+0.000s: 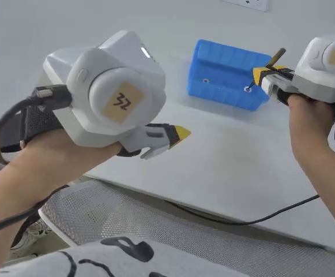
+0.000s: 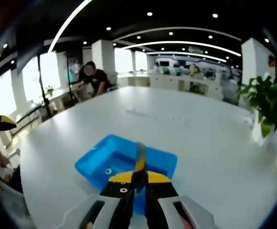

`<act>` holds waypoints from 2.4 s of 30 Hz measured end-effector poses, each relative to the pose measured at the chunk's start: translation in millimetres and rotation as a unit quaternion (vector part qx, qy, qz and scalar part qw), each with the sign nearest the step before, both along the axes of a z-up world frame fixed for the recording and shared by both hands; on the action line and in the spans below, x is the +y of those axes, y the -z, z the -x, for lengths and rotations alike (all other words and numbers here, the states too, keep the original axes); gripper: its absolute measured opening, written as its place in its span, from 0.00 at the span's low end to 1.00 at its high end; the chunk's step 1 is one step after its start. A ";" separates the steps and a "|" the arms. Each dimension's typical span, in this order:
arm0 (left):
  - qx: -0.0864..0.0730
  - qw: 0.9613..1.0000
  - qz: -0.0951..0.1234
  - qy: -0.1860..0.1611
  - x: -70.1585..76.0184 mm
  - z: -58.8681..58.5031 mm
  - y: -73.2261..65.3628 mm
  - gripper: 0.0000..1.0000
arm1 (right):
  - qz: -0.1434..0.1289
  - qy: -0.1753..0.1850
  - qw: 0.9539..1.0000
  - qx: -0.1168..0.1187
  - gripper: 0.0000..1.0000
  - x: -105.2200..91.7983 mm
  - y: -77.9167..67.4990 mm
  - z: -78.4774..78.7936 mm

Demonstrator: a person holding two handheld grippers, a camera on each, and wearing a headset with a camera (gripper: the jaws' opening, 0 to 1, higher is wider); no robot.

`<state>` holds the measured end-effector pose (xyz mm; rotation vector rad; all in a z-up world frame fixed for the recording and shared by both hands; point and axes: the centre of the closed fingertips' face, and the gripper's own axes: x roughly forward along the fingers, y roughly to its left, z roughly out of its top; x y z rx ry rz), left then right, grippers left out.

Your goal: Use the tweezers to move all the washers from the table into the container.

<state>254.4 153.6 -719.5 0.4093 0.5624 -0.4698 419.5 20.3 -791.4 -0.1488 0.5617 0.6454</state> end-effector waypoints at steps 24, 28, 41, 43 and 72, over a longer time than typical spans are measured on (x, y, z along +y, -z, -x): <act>-0.008 1.000 -0.003 0.019 -7.5 -3.8 -11.2 0.77 | 0.011 -0.003 1.000 0.025 0.05 -2.4 20.6 -0.1; -0.012 1.000 -0.001 0.027 -11.7 -4.4 -19.4 0.74 | 0.017 -0.008 1.000 0.019 0.05 -1.8 19.9 -0.7; -0.024 0.997 0.019 0.077 -33.6 -12.3 -45.7 0.58 | -0.031 -0.021 0.999 -0.032 0.05 6.1 -38.2 18.6; -0.025 0.996 0.025 0.084 -37.9 -12.9 -49.2 0.57 | -0.044 -0.027 0.998 -0.036 0.05 9.3 -49.7 30.1; -0.003 0.956 0.058 0.288 -97.7 20.7 -82.8 0.23 | 0.033 -0.122 0.990 -0.067 0.05 49.2 -88.7 167.6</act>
